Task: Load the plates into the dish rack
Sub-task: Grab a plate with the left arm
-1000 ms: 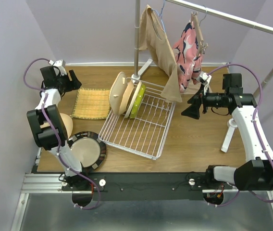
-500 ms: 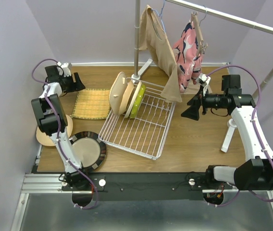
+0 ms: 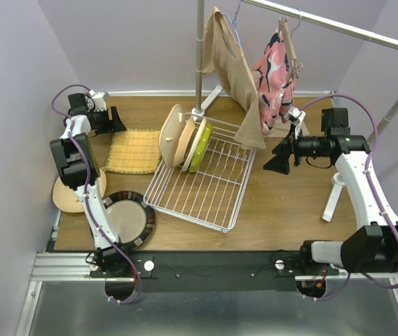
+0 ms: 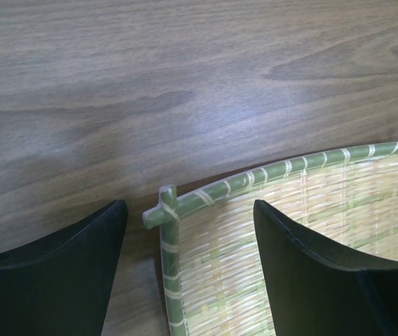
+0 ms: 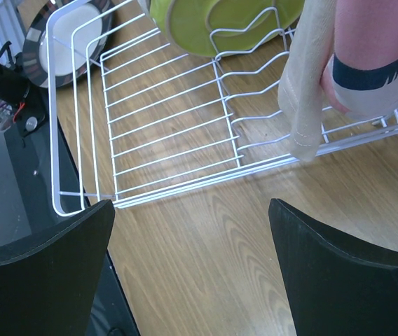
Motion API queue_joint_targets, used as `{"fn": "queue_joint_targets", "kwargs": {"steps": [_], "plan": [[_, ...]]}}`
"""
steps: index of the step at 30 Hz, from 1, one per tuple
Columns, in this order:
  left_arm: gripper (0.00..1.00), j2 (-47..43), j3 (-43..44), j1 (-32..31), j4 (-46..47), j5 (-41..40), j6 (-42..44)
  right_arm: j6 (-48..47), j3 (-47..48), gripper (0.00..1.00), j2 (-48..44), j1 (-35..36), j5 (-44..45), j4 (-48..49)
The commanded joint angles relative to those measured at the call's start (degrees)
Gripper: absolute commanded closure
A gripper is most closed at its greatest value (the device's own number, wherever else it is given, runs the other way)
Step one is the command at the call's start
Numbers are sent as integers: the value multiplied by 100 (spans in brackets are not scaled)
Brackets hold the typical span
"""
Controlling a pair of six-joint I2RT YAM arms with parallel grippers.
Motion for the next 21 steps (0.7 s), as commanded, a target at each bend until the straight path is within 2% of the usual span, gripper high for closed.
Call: {"fn": "queue_joint_targets", "kwargs": {"steps": [1,8,15,17,20,21], "plan": [[20,250,93,9,-396,505,259,40,209,0,99,34,60,-102],[28,408,-74,79,-563,927,303,14,253,0,143,25,60,-120],[45,435,-145,255,-555,1262,347,-12,262,0,99,25,25,-138],[46,399,-162,246,-546,1174,312,-21,262,0,99,34,16,-129],[61,303,-224,264,-511,1270,286,-30,271,0,99,34,-27,-129],[71,233,-241,281,-485,1314,259,-21,262,0,91,34,-45,-129]]}}
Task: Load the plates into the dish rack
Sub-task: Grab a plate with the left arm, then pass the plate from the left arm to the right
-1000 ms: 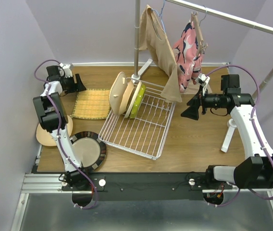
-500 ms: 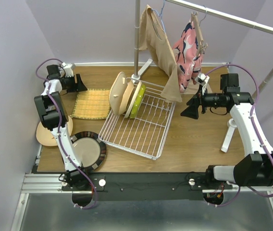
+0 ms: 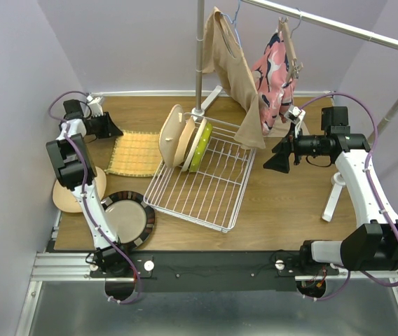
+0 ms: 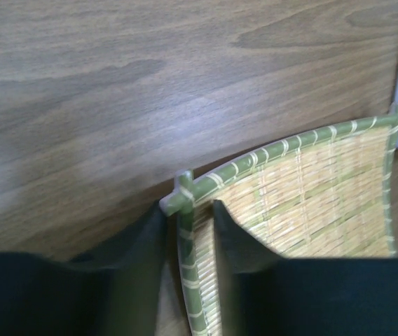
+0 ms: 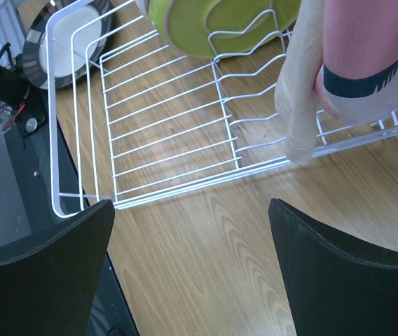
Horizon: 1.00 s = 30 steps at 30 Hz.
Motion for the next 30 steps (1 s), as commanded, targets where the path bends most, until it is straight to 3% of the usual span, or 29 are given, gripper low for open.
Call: {"fn": "queue_joint_targets", "kwargs": {"steps": [1,3,4,18,23,30], "plan": [[72,14,-217,58,-301,289,-66,-28,166,0,-23,34,-54,-111],[76,-144,-226,111,-257,360,-137,-28,175,0,-49,25,-54,-111],[100,-214,-252,137,-222,421,-198,-19,175,0,-58,34,-54,-111],[100,-1954,-1632,990,1570,1124,-2210,51,166,0,-296,25,-194,-120],[100,-2464,-2238,1025,2607,1011,-3193,51,192,0,-322,34,-230,-138],[100,-2957,-2274,1016,3407,606,-4011,-142,201,0,-340,34,-247,-313]]}}
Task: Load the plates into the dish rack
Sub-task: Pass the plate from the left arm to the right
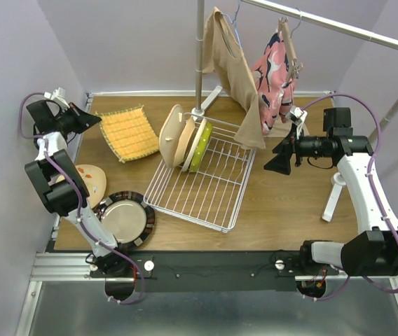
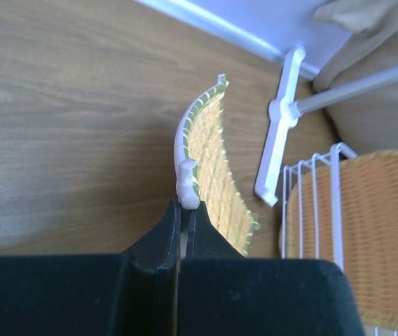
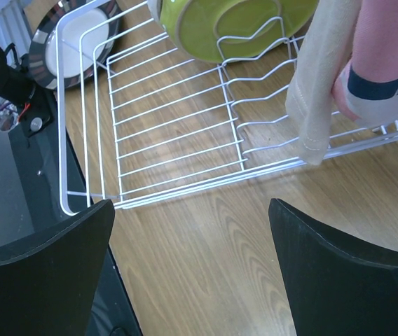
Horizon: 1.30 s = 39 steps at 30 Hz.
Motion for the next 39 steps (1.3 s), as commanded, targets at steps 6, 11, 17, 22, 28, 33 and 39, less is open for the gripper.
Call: {"fn": "queue_joint_targets", "kwargs": {"steps": [6,11,17,22,28,33,39], "plan": [[100,-639,201,8,1649,-297,-1648,-177,227,0,-108,157,-228,-226],[100,-832,69,-88,2308,-552,-2351,-448,245,0,-90,349,-114,-366],[100,-999,-37,-168,2730,-869,-2791,-1284,236,0,-20,1192,668,-832],[100,-1104,-169,-194,3030,-1001,-3221,-1495,560,0,217,1449,906,-771],[100,-1166,-274,-194,3302,-1053,-3539,-1356,1026,0,674,1861,923,-561],[100,-1210,-379,-203,3434,-1185,-3767,-1074,1631,0,1060,2406,1081,-95],[100,-1245,-511,-203,3645,-1256,-4022,-687,2362,0,1746,3013,1529,336]]}}
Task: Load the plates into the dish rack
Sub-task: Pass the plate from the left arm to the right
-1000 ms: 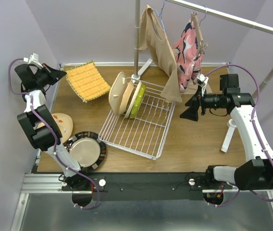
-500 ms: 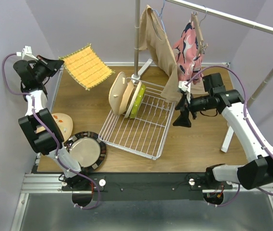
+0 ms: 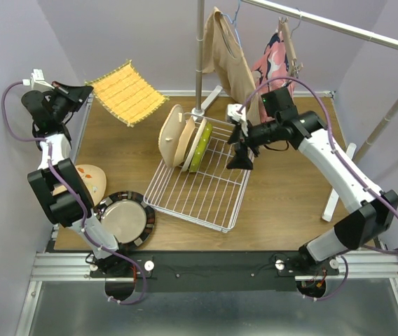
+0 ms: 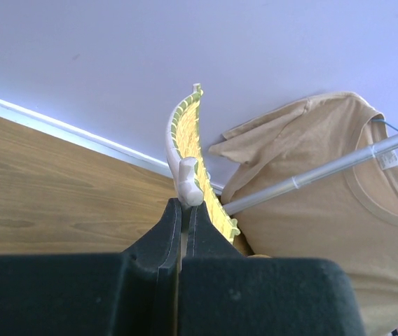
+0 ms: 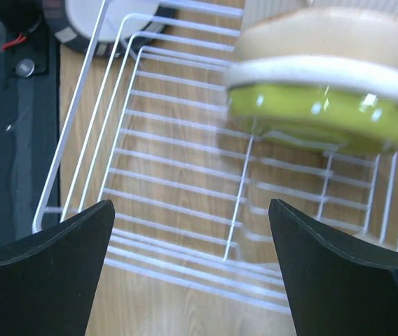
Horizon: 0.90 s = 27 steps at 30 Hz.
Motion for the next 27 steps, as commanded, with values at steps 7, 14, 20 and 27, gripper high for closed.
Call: {"fn": "queue_joint_targets", "kwargs": {"steps": [7,14,20,27], "plan": [[100,-430,-206,-4,801,-292,-828,490,1431,0,1186,928,1101,1137],[100,-483,-224,5,880,-353,-1013,428,2011,0,1784,1359,1726,1726],[100,-562,-338,-57,976,-397,-1145,446,2644,0,2223,1543,1727,1840],[100,-633,-522,-92,1082,-441,-1233,481,2724,0,2583,2053,2735,2612]]}}
